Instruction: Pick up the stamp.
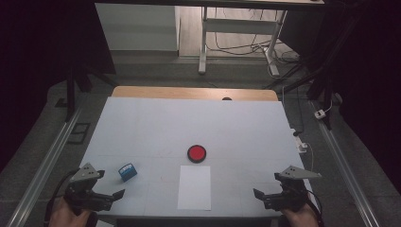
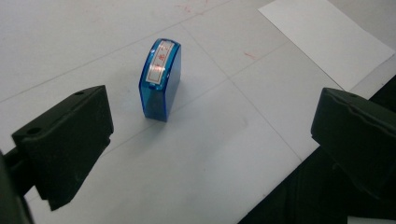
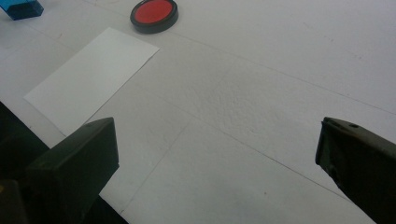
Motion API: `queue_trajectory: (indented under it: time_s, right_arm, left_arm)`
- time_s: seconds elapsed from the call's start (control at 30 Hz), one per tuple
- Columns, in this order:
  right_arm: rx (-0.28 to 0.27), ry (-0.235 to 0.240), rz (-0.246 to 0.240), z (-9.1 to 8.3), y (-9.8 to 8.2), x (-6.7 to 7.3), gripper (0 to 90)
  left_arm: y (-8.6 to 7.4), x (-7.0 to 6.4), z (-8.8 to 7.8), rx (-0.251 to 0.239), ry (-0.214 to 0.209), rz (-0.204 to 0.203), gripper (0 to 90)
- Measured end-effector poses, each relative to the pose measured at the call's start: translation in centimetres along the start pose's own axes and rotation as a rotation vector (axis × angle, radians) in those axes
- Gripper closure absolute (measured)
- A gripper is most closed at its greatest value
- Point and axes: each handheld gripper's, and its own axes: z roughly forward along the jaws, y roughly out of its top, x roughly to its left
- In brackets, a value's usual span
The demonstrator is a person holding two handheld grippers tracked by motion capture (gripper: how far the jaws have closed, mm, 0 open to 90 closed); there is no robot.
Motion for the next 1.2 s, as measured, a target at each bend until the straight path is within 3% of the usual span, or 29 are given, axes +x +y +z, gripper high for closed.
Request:
queue_trajectory:
  time_s: [0.77, 0.93, 1.2]
  right_arm:
    - [0.006, 0.010, -0.011, 0.1, 0.0, 0.1, 0.0]
    - [0.007, 0.012, -0.010, 0.1, 0.0, 0.0, 0.0]
    - [0.014, 0.011, -0.015, 0.1, 0.0, 0.1, 0.0]
  left_arm:
    - [1.6, 1.1, 2.6, 0.022, 0.034, 0.049, 0.0]
    - [2.2, 1.5, 3.4, 0.049, 0.039, 0.040, 0.0]
    - [2.9, 2.3, 4.2, 0.054, 0.033, 0.042, 0.0]
